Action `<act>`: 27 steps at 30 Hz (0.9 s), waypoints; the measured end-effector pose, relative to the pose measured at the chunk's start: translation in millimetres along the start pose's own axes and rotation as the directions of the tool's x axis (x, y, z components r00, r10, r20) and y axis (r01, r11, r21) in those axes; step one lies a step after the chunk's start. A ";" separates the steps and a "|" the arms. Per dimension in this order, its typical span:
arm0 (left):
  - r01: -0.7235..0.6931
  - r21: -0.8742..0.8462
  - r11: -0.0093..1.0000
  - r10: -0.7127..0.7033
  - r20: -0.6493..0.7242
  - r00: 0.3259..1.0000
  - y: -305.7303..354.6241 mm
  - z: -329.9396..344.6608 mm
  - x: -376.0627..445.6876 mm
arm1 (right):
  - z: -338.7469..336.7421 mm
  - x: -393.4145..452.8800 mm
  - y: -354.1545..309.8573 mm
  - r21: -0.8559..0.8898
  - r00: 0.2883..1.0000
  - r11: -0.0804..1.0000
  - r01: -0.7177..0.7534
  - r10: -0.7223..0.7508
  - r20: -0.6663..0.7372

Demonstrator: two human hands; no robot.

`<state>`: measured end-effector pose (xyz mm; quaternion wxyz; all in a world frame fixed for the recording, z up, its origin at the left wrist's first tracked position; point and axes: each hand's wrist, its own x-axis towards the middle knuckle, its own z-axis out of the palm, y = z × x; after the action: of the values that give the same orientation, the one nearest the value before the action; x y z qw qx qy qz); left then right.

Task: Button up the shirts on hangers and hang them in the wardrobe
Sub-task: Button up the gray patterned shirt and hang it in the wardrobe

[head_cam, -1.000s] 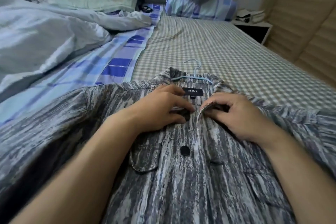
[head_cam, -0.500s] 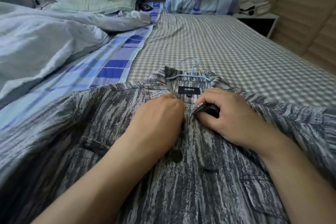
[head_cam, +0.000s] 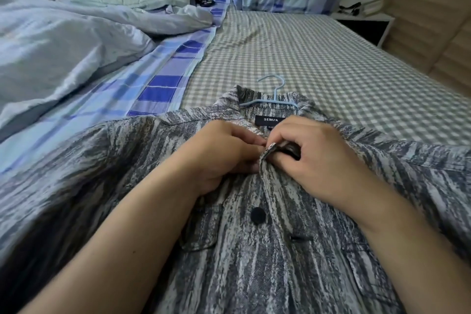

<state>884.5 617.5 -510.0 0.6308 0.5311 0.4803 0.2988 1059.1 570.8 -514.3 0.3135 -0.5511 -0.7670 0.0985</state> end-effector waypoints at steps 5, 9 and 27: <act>0.044 0.005 0.999 -0.044 0.043 0.998 5.0 0.1 -3.3 | -0.8 -4.3 -1.9 -0.073 0.998 0.997 0.033 -0.036 -0.042; -0.052 0.285 0.957 0.019 0.117 0.993 7.5 -1.0 -11.1 | -0.9 -5.6 0.7 -0.195 0.997 0.977 0.081 -0.080 0.009; -0.152 0.591 0.792 0.260 -0.101 0.960 1.0 20.4 -21.9 | 0.4 -15.4 3.9 -0.025 0.999 0.999 -0.022 0.023 0.047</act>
<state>895.6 590.5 -503.2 0.3580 0.7178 0.5413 0.2523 1065.0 558.3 -522.3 0.2875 -0.5609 -0.7691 0.1058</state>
